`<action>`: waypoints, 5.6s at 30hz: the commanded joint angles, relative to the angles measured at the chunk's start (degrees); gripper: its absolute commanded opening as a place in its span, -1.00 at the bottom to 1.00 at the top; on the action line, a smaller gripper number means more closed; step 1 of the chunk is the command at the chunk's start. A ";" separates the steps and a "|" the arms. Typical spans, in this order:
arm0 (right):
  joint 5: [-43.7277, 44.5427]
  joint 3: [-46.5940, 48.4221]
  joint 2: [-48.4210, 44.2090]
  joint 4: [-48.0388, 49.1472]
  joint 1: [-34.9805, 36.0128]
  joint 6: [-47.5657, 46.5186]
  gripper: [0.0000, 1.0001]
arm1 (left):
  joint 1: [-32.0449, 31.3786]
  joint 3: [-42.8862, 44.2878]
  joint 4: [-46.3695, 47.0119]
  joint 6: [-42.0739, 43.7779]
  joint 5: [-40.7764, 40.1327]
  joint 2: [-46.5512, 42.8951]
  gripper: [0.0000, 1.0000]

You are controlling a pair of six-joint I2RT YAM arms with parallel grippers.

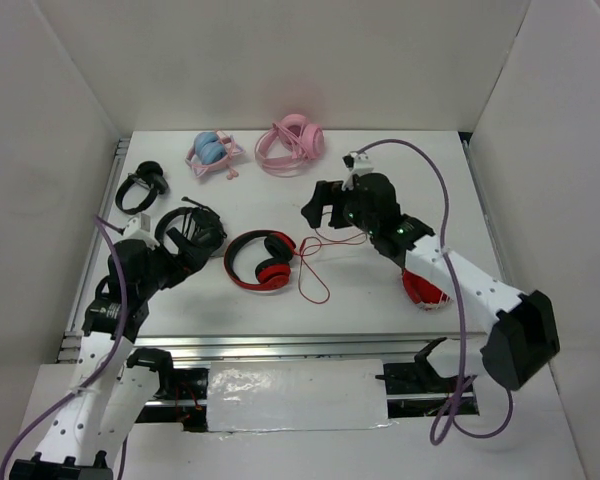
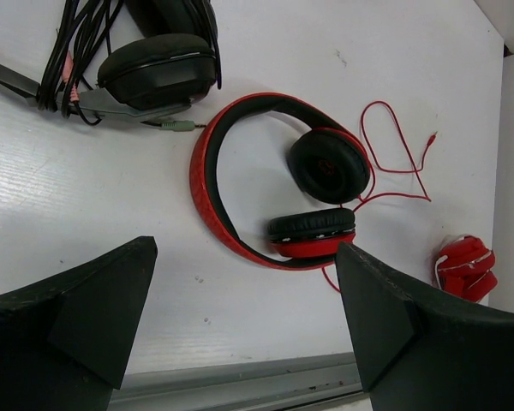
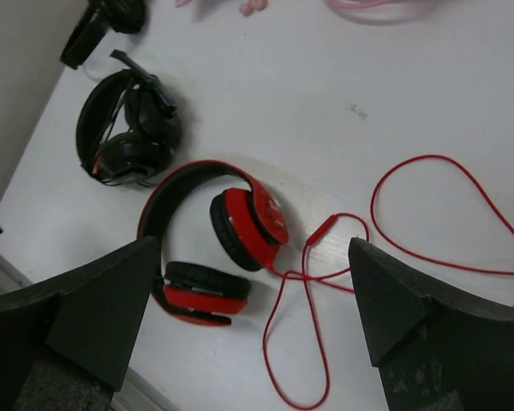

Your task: Wrap the headphones

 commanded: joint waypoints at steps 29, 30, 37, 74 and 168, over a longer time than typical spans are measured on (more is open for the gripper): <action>2.50 20.37 39.21 -7.58 9.83 -11.08 0.54 | -6.36 4.89 0.14 0.87 -7.58 14.51 0.99; 2.50 20.11 39.21 -6.79 9.75 -11.69 0.50 | -6.45 6.81 -0.39 1.49 -7.41 15.30 0.99; 5.58 18.88 37.20 -4.51 10.80 -14.76 -0.20 | -7.68 15.09 -6.54 2.90 -9.43 20.58 0.98; 9.72 7.71 1.52 -2.21 16.25 -41.14 -0.86 | -24.73 21.86 -4.08 14.06 -21.91 27.70 0.60; -4.62 -6.27 27.32 52.97 3.77 0.16 0.51 | -24.38 88.64 -16.03 11.26 -39.48 50.99 -1.00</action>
